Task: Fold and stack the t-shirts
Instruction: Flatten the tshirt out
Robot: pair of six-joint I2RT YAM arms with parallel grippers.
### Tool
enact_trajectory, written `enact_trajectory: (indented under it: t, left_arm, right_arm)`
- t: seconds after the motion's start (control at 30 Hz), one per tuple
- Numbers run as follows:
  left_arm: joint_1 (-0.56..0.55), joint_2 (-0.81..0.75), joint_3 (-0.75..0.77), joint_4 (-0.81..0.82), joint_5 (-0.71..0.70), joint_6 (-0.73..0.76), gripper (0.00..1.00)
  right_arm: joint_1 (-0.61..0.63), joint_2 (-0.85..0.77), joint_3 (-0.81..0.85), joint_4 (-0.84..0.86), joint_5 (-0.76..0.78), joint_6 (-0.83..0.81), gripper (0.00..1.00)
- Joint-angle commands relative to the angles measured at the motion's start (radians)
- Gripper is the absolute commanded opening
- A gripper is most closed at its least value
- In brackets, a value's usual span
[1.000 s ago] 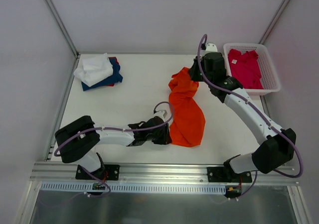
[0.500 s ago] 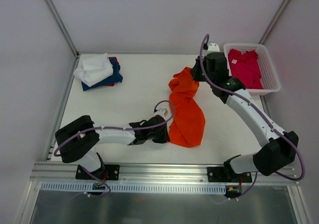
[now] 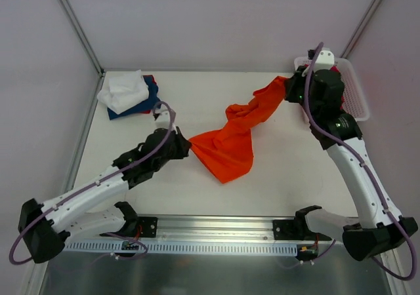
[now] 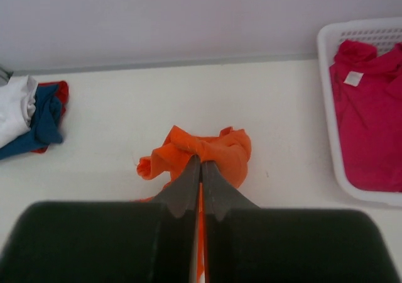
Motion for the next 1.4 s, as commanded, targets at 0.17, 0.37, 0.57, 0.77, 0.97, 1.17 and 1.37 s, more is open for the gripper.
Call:
enact_trajectory:
  t: [0.17,0.37,0.57,0.77,0.97,1.17,1.37]
  left_arm:
    - [0.147,-0.232,0.172,-0.261,-0.178,0.215,0.00]
    - [0.148,-0.316,0.295,-0.309,-0.339,0.311,0.00]
    - [0.148,-0.384,0.446,-0.312,-0.431,0.416,0.00]
    - [0.148,-0.443,0.598,-0.289,-0.428,0.546,0.00]
    - [0.148,-0.384,0.765,-0.213,-0.348,0.661,0.00]
    - [0.148,-0.316,0.942,-0.155,-0.221,0.739,0.00]
    - [0.156,-0.324,1.001,-0.102,-0.143,0.736,0.00]
  right_arm:
    - [-0.101,-0.179,0.054,-0.005,0.070,-0.050,0.00]
    - [-0.137,-0.278,0.077,-0.002,0.118,-0.053,0.00]
    - [-0.141,-0.342,0.138,-0.004,0.120,-0.052,0.00]
    - [-0.141,-0.417,0.183,0.060,0.069,-0.059,0.00]
    - [-0.143,-0.387,0.270,0.097,-0.014,-0.058,0.00]
    - [-0.141,-0.397,0.296,0.192,-0.089,-0.059,0.00]
    - [-0.141,-0.442,0.275,0.289,-0.146,-0.046,0.00]
